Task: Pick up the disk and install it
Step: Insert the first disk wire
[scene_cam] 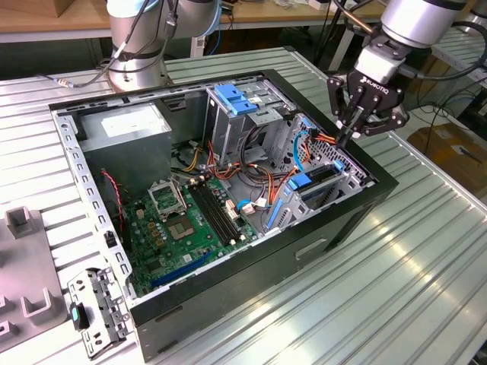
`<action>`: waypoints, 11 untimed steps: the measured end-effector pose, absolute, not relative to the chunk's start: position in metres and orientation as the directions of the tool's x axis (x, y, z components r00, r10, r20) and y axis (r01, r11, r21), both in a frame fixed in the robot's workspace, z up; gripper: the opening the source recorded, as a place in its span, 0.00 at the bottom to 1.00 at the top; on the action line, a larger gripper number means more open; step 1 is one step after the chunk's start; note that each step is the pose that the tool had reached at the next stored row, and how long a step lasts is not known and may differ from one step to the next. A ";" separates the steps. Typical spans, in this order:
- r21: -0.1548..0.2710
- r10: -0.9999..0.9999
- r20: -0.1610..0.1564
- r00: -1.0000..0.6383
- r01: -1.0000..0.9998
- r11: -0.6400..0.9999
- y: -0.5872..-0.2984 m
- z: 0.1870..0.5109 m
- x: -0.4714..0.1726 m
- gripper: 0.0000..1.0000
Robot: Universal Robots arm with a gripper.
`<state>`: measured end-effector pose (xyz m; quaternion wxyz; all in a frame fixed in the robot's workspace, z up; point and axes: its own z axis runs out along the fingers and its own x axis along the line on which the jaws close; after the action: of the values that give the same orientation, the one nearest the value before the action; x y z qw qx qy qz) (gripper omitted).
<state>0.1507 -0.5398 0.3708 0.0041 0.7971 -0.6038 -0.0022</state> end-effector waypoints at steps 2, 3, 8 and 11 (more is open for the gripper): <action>0.009 -0.970 0.001 0.242 -0.970 -0.242 -0.540 0.371 0.151 0.17; 0.009 -0.973 0.001 0.233 -0.973 -0.233 -0.540 0.371 0.151 0.17; 0.009 -0.975 0.001 0.222 -0.975 -0.222 -0.540 0.370 0.143 0.17; 0.009 -0.980 0.001 0.200 -0.980 -0.200 -0.540 0.371 0.143 0.17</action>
<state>0.1432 -0.5398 0.3705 0.0040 0.7746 -0.6324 -0.0024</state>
